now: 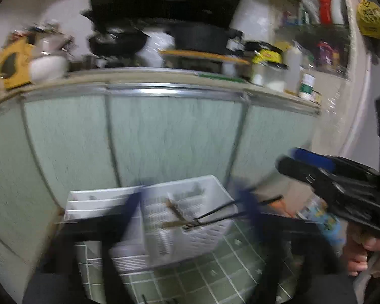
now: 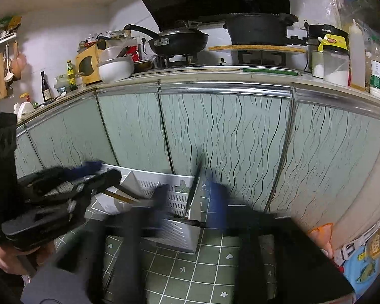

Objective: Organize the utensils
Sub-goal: 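Open left tool and right tool to release the chopsticks into the holder, then move both tools back over the remaining chopsticks on the cloth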

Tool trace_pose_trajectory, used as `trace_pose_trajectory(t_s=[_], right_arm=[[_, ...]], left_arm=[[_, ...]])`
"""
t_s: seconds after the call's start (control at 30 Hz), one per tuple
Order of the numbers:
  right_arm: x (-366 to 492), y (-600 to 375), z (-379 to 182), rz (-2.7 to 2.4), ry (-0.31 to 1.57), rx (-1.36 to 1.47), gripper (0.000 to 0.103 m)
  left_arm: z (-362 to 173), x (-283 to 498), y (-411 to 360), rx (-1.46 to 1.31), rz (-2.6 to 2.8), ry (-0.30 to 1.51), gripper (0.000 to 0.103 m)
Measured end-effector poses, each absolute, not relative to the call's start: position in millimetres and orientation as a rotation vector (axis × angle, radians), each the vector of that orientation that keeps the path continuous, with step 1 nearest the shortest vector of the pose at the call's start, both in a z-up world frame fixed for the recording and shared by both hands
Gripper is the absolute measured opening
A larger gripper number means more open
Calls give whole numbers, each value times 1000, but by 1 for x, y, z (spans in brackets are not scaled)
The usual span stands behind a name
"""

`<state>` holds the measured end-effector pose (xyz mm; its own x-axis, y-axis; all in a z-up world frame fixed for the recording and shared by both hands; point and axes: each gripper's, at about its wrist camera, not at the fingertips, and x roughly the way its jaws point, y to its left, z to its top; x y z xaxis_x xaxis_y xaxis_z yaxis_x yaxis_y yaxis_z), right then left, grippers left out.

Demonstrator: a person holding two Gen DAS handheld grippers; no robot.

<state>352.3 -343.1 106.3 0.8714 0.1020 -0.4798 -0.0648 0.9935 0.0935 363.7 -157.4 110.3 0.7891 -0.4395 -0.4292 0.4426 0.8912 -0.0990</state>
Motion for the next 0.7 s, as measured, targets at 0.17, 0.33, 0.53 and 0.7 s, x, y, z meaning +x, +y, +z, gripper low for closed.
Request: trace_pose_trajectory(t_s=[0.17,0.33,0.53,0.7], right_arm=[[336,-351,107,50,470,57,93],[317,-352,104,48,458,45,95],[293,-348,100,51,464,58,95],[268,-343,102,43,459,58,95]], left_arm=[[109,356,-138,-18,-437,460,96],[111,340,-127,-6,-433,456,98],[114,313,-117,21,-430,452,98],[114,287,-106,25,-426,451,98]])
